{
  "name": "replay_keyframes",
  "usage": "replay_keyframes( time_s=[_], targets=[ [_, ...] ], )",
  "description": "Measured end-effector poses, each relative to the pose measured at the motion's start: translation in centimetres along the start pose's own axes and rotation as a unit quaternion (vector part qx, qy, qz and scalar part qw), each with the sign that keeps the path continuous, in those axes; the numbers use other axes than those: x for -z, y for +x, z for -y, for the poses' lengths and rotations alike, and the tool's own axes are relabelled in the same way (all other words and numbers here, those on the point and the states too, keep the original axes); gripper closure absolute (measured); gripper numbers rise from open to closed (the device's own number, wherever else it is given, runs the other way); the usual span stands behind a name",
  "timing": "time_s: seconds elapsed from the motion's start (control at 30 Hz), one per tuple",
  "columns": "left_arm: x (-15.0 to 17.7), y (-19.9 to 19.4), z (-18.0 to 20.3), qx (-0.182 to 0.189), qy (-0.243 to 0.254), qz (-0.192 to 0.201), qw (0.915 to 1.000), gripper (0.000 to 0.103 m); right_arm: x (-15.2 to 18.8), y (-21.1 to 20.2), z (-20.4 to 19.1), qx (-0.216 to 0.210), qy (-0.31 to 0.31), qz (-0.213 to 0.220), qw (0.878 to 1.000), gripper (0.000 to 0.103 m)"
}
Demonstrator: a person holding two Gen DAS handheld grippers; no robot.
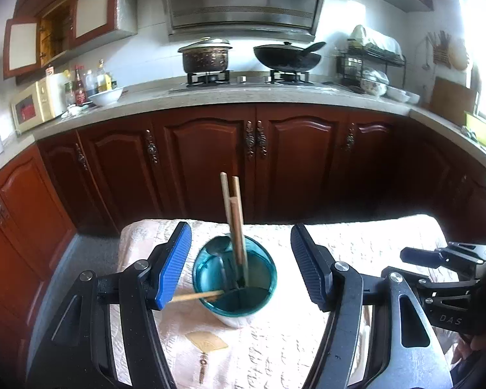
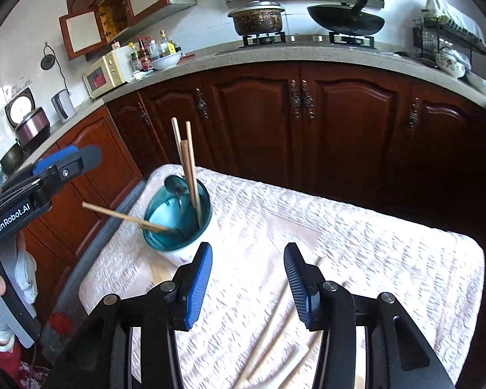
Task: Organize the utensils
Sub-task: 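Withdraw both tools from the cup over the remaining chopsticks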
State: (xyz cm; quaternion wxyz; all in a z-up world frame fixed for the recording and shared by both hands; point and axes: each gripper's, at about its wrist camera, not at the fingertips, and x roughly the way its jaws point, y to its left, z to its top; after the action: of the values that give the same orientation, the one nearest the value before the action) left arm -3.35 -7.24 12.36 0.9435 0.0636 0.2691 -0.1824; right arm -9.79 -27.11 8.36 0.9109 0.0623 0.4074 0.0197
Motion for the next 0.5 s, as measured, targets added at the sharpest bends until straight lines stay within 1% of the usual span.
replay_keyframes(
  time_s=[0.27, 0.5],
  targets=[
    [1.8, -0.3, 2.3, 0.021, 0.001, -0.014, 0.9997, 0.039, 2.3, -2.1, 1.7, 0.028, 0.021, 0.003, 0.999, 0.059],
    [3.2, 0.6, 3.7, 0.033, -0.002, -0.032, 0.9990, 0.039, 3.5, -2.4, 2.5, 0.038, 0.034, -0.003, 0.999, 0.059]
  ],
)
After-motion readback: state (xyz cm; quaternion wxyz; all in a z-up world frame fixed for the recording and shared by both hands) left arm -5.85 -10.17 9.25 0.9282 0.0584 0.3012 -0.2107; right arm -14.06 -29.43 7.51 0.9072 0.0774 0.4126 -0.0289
